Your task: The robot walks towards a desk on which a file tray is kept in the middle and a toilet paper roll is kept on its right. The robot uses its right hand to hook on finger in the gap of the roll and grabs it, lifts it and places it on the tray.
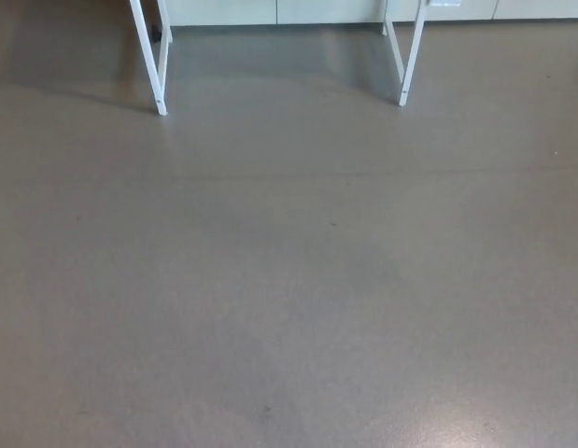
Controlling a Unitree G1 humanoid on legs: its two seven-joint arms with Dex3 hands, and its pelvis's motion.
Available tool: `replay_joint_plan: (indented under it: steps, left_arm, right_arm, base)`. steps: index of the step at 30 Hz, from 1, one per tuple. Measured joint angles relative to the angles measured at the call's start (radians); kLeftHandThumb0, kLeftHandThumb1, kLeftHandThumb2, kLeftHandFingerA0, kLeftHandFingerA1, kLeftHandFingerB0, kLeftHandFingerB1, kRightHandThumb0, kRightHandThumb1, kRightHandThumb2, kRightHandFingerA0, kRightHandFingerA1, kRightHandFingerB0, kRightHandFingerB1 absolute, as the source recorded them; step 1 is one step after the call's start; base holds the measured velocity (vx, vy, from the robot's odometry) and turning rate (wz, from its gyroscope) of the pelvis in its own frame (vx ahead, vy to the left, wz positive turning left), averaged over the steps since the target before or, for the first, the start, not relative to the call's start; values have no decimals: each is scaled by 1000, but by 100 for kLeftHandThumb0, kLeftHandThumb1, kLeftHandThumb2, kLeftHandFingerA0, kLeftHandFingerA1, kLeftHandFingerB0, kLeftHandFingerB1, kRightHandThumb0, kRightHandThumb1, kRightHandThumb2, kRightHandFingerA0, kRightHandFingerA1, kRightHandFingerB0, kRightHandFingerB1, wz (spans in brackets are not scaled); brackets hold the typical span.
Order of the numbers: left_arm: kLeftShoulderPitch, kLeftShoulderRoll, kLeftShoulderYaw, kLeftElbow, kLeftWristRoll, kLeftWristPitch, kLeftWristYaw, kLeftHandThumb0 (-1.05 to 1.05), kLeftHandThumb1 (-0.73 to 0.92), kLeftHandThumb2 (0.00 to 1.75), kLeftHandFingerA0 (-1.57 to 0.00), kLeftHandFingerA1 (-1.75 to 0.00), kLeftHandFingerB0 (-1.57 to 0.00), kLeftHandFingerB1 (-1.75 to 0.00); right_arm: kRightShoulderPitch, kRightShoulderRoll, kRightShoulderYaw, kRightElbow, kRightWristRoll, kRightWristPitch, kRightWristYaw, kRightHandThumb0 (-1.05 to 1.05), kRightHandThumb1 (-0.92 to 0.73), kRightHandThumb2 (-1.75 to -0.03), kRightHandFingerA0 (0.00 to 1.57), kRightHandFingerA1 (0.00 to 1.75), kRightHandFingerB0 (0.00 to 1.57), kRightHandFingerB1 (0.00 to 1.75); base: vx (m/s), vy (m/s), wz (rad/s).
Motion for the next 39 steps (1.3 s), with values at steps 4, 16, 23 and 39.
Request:
replay_joint_plan:
  steps: [4, 16, 23, 39]
  left_arm:
    - [-6, 7, 6, 4, -1, -6, -20, -37, 75, 100, -34, -79, -29, -70]
    - [-9, 2, 8, 14, -3, -17, -49, -37, 75, 100, -34, -79, -29, -70]
    - [-18, 20, 11, 13, -3, -17, -51, -37, 75, 100, -34, -79, -29, -70]
    - [-21, 12, 10, 12, -4, -17, -59, -37, 75, 100, -34, -79, -29, -70]
  right_arm:
    - [5, -3, -1, -3, 0, 10, 7, -29, -50, -100, 11, 54, 6, 50]
    - [8, -5, -1, -9, 1, 21, 15, -29, -50, -100, 11, 54, 6, 50]
    - [9, -5, -2, -12, 3, 22, 17, -29, -50, -100, 11, 54, 6, 50]
    - [-1, -9, -4, -21, 4, 26, 20, -29, -50, -100, 11, 54, 6, 50]
  base:
    - [8, 14, 15]
    - [82, 80, -6]
    - [240, 69, 3]
    - [328, -108, 6]
